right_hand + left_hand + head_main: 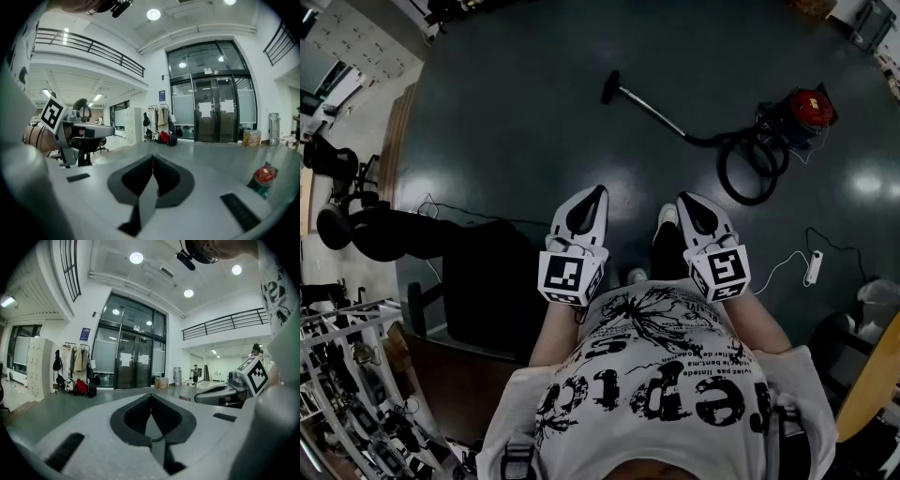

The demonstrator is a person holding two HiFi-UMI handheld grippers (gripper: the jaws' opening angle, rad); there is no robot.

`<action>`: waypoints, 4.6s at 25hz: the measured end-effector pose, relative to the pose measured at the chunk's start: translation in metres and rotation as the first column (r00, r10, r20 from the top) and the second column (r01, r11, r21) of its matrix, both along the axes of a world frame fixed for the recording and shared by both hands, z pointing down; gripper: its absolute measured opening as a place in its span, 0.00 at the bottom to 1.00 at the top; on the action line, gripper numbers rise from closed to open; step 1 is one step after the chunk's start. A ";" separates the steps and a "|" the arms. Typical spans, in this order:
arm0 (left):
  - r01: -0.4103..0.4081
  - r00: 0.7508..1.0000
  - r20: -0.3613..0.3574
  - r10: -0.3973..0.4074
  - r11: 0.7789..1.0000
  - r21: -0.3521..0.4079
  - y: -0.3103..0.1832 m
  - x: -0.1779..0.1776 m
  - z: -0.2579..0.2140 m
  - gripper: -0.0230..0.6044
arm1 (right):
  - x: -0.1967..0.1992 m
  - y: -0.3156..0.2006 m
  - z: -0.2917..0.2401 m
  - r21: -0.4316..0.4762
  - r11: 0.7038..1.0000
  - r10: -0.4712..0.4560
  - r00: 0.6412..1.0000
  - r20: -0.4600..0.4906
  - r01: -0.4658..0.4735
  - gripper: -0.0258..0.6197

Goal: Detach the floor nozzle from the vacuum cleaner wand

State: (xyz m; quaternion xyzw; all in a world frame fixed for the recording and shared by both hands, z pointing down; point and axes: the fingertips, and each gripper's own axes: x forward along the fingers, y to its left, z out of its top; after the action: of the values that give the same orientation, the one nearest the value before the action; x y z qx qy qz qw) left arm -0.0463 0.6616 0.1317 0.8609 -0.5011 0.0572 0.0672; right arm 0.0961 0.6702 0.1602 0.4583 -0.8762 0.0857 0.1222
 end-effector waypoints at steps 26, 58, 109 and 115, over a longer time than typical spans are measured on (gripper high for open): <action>0.147 0.987 0.074 -0.139 0.982 -0.120 -0.403 -0.052 0.053 0.04 | -0.020 -0.481 0.027 -0.054 0.991 -0.120 0.991 0.064 0.123 0.04; -0.186 0.975 0.056 0.214 0.929 -0.320 -0.796 -0.110 0.351 0.05 | -0.076 -0.784 0.318 -0.237 0.970 0.030 0.995 -0.090 -0.050 0.05; -0.361 0.851 -0.030 0.524 0.542 -0.758 -0.839 -0.036 0.934 0.74 | -0.086 -0.802 0.879 -0.553 0.794 -0.464 0.839 -0.284 0.252 0.27; -0.475 0.851 -0.204 0.484 0.543 -0.692 -0.841 0.007 0.765 0.43 | -0.073 -0.792 0.738 -0.548 0.791 -0.464 0.851 -0.246 0.272 0.27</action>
State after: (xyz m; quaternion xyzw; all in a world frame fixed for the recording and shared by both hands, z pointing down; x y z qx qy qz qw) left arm -0.0397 -0.1798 0.8969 0.8664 -0.1831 0.2701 0.3779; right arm 0.0235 -0.1220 0.8982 0.2362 -0.8587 0.1931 0.4117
